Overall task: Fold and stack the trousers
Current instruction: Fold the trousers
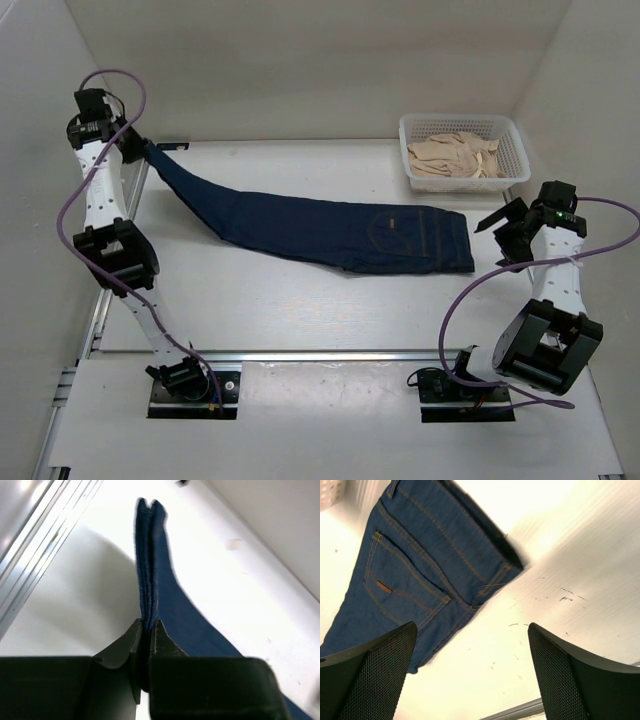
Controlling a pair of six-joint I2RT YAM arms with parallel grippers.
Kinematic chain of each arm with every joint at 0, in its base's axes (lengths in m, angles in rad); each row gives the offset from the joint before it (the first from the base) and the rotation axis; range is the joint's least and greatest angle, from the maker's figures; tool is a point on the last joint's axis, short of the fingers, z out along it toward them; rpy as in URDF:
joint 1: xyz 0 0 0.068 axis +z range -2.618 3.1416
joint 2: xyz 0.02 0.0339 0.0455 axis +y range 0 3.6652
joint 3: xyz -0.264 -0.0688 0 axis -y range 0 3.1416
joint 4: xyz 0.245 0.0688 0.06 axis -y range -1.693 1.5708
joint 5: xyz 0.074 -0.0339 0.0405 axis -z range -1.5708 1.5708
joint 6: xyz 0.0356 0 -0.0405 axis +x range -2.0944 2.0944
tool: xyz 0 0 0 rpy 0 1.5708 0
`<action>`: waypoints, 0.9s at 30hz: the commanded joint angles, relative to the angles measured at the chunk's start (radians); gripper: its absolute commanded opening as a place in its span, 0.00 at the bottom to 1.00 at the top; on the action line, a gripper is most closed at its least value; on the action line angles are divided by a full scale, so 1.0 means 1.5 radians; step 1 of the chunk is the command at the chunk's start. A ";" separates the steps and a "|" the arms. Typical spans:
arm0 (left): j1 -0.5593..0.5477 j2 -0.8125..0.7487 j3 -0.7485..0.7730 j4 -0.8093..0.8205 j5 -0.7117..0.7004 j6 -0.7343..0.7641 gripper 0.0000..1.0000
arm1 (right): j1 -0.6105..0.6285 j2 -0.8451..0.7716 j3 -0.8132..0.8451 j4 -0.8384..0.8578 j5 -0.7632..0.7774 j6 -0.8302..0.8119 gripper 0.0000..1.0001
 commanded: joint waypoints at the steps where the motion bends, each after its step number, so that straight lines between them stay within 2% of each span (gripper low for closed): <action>1: -0.055 -0.101 -0.027 -0.004 0.037 0.055 0.10 | -0.001 -0.031 0.015 -0.005 -0.044 -0.018 0.95; 6: -0.163 -0.179 -0.091 -0.004 0.007 0.062 0.10 | -0.001 -0.066 0.015 -0.017 -0.059 -0.038 0.95; 12: -0.285 -0.250 -0.206 0.048 0.027 0.010 0.10 | -0.001 -0.099 -0.015 -0.018 -0.078 -0.046 0.95; 16: -0.408 -0.267 -0.254 0.066 -0.051 -0.040 0.10 | 0.005 -0.111 -0.021 -0.018 -0.103 -0.046 0.93; 19: -0.461 -0.267 -0.254 0.080 -0.064 -0.060 0.10 | 0.012 -0.118 -0.027 -0.018 -0.103 -0.046 0.93; 27: -0.542 -0.208 -0.194 0.080 -0.079 -0.103 0.10 | 0.018 -0.137 -0.042 -0.018 -0.103 -0.046 0.93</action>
